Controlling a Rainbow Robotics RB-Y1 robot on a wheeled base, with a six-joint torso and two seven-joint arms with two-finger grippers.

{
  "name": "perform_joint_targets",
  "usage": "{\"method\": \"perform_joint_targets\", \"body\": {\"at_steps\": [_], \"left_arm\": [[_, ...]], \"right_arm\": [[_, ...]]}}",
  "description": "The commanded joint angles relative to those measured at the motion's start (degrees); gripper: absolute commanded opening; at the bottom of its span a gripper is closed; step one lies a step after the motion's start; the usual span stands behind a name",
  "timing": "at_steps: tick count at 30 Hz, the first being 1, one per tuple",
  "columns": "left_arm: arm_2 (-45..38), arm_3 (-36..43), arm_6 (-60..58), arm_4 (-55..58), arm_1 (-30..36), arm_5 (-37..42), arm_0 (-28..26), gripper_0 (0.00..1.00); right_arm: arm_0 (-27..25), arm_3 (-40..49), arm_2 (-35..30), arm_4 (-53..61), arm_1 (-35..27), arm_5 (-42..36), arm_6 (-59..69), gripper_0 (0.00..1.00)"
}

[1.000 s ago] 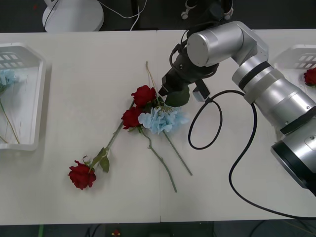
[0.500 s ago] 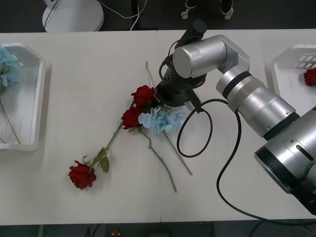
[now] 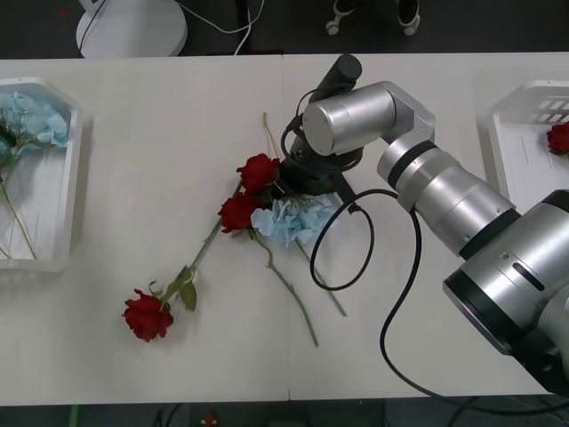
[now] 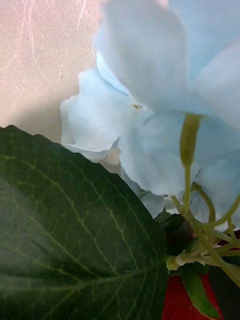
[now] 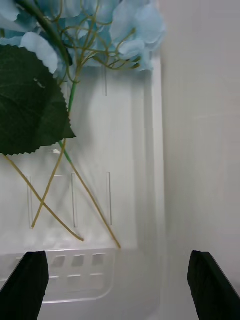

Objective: Put the red flowers into the right box and the blue flowers into the left box

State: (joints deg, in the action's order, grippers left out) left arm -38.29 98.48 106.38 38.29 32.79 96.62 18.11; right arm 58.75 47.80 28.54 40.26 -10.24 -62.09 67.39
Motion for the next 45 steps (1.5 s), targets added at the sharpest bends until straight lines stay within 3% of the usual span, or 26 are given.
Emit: {"method": "perform_joint_targets", "body": {"at_steps": [1, 3, 9, 11, 12, 15, 21, 34, 40, 45], "left_arm": [[2.26, 5.14, -10.14, 4.60, 2.45, 2.69, -0.09, 0.93], [4.81, 6.55, -12.42, 5.65, 2.45, 2.61, -0.09, 0.98], [16.85, 9.36, -13.04, 6.79, 2.45, -2.23, 0.00, 1.00], [20.71, 9.10, -9.70, 6.53, 2.37, -4.86, 0.17, 1.00], [22.82, 8.57, -7.85, 6.27, 2.19, -5.65, 0.61, 1.00], [25.55, 7.16, -2.84, 5.74, 0.70, -6.53, 1.67, 1.00], [28.71, 5.84, 5.95, 3.37, -3.61, -6.18, 4.22, 1.00], [38.03, 5.58, 9.99, -13.16, -15.21, -5.57, 4.22, 1.00], [41.81, 5.76, 9.81, -17.64, -18.46, -6.18, 2.37, 1.00], [44.36, 6.20, 10.08, -18.08, -18.29, -10.49, -2.37, 1.00]], "right_arm": [[3.30, -1.48, -0.16, -0.97, 2.33, 0.48, -2.97, 1.00], [3.30, -2.01, -0.16, -1.24, 2.50, 0.48, -3.23, 1.00], [3.12, -2.19, -0.16, -1.32, 2.50, 0.57, -3.67, 1.00], [3.12, -2.27, -0.16, -1.32, 2.50, 0.66, -3.85, 0.83], [3.03, -2.36, -0.16, -1.32, 2.50, 0.66, -3.94, 0.64], [2.95, -2.36, -0.16, -1.32, 2.50, 0.66, -4.20, 0.26], [2.95, -2.80, -0.16, -1.41, 2.50, 0.66, -4.46, 0.02], [3.82, -3.50, -0.77, -0.97, -0.22, -1.01, -8.42, 0.00], [6.20, -2.98, -4.55, 4.92, -7.43, -8.13, -24.42, 0.00], [6.90, 1.68, -4.81, 10.10, -15.34, -15.25, -46.56, 0.00]]}}
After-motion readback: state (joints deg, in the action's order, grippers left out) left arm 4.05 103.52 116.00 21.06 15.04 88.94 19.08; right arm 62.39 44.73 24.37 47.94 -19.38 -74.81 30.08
